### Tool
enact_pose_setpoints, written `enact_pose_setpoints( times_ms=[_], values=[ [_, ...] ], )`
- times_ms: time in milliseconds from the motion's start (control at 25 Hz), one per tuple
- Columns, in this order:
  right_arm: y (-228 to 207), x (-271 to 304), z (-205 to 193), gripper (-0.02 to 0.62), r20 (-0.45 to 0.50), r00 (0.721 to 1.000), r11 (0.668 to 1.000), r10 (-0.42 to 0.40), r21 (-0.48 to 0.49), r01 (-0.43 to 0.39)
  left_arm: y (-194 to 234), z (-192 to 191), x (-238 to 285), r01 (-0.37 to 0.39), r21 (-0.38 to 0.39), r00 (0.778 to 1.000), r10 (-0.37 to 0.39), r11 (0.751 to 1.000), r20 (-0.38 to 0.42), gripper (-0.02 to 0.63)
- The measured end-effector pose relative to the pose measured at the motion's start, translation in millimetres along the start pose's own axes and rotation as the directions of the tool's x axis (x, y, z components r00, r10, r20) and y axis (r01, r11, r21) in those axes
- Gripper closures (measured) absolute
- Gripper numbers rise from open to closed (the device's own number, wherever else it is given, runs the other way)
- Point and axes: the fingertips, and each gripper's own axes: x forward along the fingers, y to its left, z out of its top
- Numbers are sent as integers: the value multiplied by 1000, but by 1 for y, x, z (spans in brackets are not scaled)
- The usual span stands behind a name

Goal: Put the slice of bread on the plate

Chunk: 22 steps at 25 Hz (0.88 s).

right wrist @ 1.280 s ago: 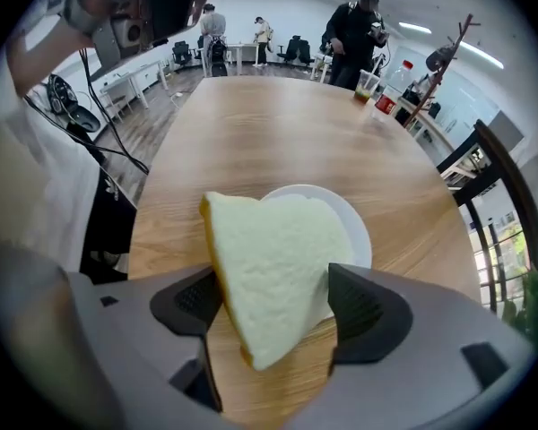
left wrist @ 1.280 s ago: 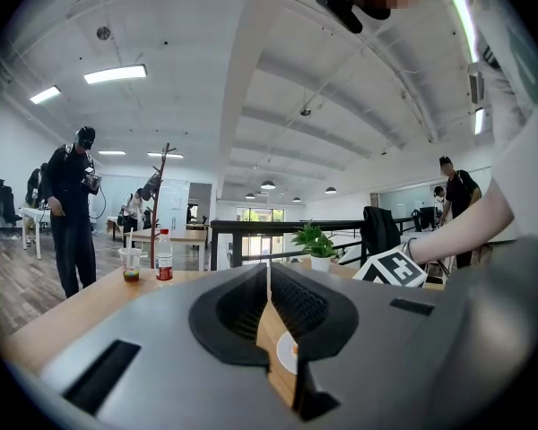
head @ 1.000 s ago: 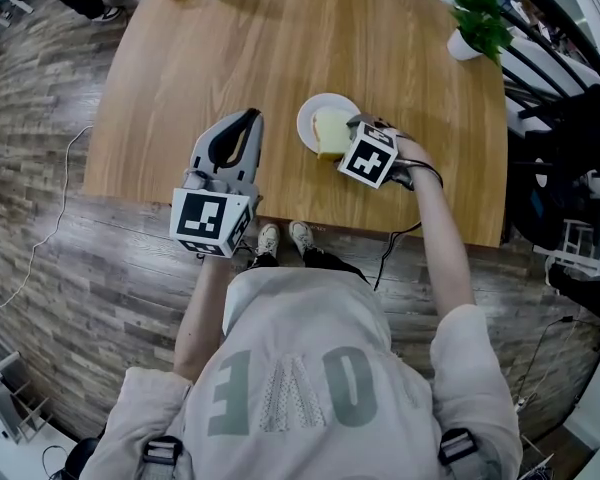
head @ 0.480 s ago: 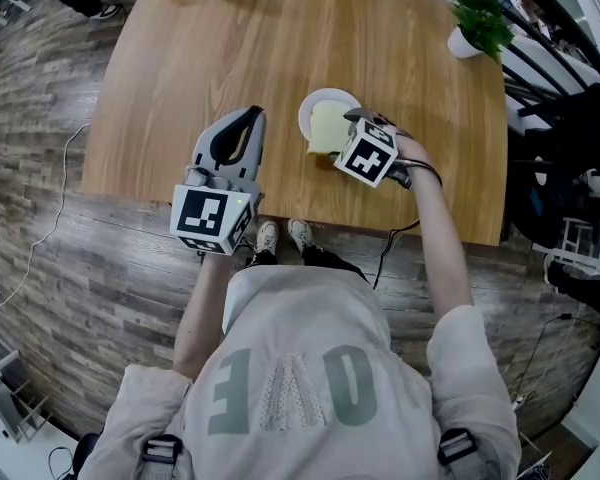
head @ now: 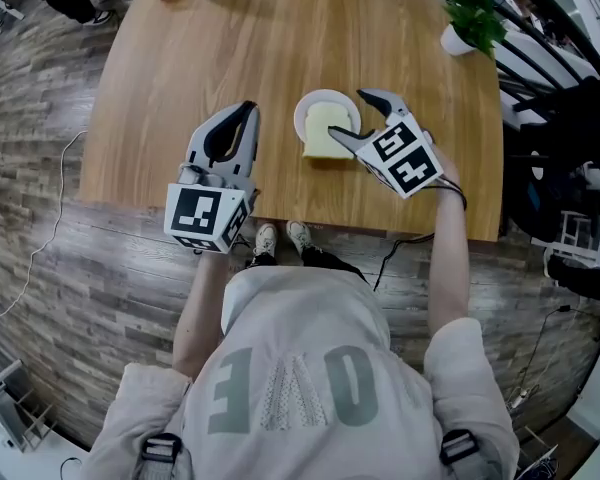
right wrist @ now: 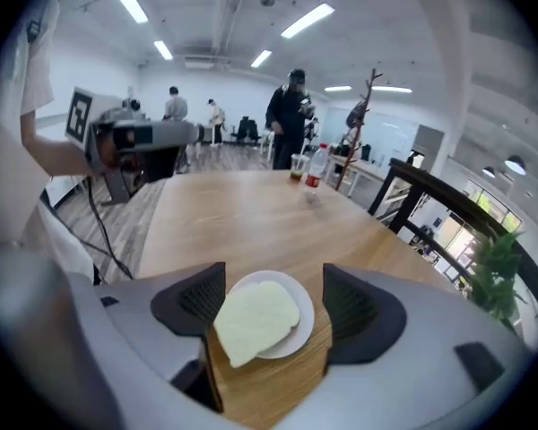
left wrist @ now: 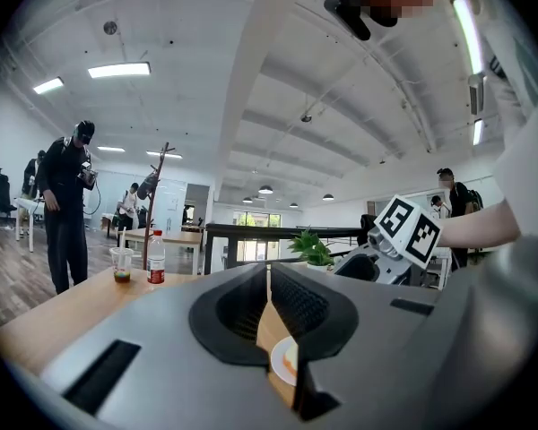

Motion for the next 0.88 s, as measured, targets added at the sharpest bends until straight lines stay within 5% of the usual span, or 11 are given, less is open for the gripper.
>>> enact_pose_setpoints(
  times_ms=[200, 320, 480, 560, 720, 880],
  values=[
    [-15, -55, 43, 261, 240, 957, 986, -160, 90, 143, -2, 12, 1, 11, 3, 1000, -11, 1000, 28, 586],
    [-13, -88, 68, 261, 382, 894, 968, -234, 174, 179, -3, 18, 1, 18, 4, 999, -19, 1000, 44, 586],
    [10, -132, 100, 288, 561, 786, 951, -259, 289, 107, -7, 25, 2, 37, 8, 997, -37, 999, 63, 588],
    [16, -159, 110, 540, 626, 716, 928, -310, 364, 83, -11, 29, 3, 45, 10, 997, -46, 999, 68, 586],
    [9, -200, 109, 574, 662, 595, 843, -457, 536, 51, -20, 38, 2, 60, 33, 995, -63, 998, 84, 587],
    [10, -214, 97, 579, 596, 552, 771, -584, 620, 147, -28, 55, -1, 68, 85, 992, -76, 994, 99, 586]
  ],
)
